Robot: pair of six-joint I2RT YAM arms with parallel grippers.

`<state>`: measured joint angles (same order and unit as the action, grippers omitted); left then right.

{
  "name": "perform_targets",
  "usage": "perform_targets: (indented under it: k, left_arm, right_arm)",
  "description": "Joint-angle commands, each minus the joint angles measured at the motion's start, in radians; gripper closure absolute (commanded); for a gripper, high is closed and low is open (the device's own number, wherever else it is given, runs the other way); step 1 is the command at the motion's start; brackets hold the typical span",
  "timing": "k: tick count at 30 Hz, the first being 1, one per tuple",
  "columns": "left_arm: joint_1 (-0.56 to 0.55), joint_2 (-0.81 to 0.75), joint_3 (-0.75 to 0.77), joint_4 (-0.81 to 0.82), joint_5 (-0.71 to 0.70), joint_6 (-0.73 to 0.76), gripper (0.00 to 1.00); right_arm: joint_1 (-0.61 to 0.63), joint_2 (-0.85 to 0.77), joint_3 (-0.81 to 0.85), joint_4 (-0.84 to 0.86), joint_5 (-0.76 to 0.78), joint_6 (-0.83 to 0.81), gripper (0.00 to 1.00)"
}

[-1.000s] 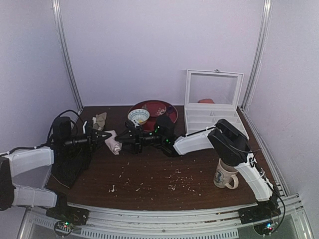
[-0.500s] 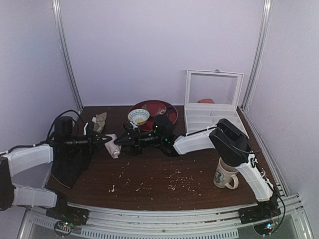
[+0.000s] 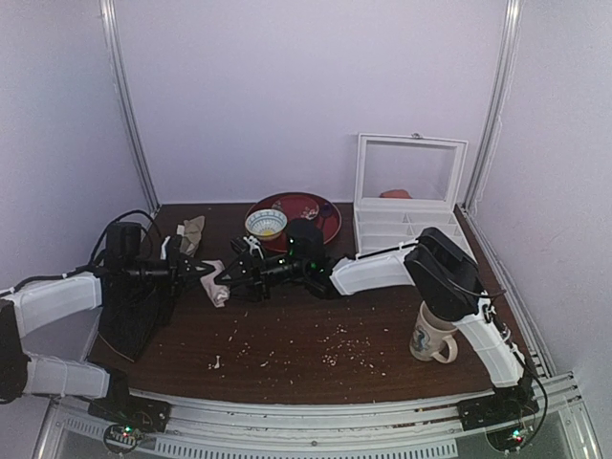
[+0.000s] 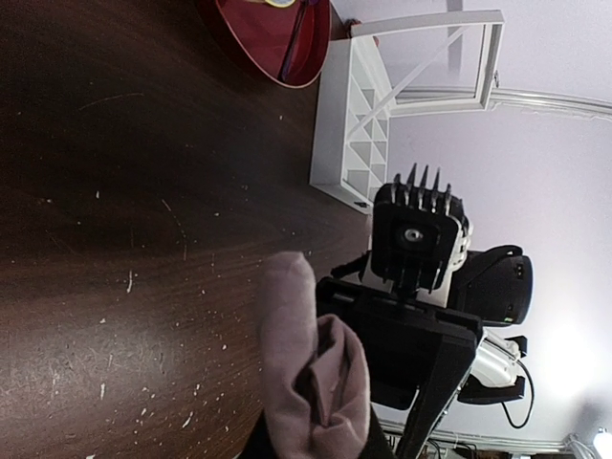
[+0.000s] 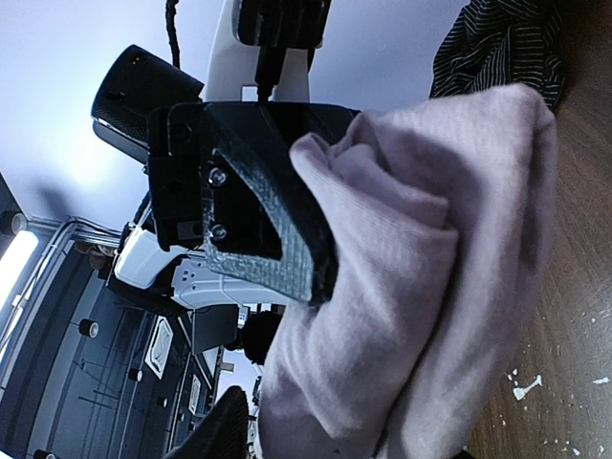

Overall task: Roll the underwear
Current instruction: Pass from the left arm to the right

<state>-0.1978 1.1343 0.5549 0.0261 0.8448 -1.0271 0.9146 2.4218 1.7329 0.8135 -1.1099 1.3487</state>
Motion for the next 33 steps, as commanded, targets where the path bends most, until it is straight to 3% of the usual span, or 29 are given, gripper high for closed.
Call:
perform_targets:
  k: [1,11,29,33]
  left_arm:
    - [0.006,0.004,0.031,-0.006,-0.010,0.034,1.00]
    - [0.007,0.008,0.030,-0.012,-0.001,0.042,1.00]
    - [0.006,0.021,0.040,0.008,0.019,0.044,1.00]
    - [0.006,0.033,0.049,0.049,0.035,0.025,0.72]
  right_arm:
    - [0.016,-0.057,0.050,-0.030,-0.029,-0.045,0.54]
    - [0.021,-0.039,0.087,-0.048,-0.038,-0.045,0.64]
    - [0.018,-0.024,0.078,0.014,-0.044,0.005,0.92]
    - [0.005,-0.031,0.053,0.044,-0.038,0.026,0.93]
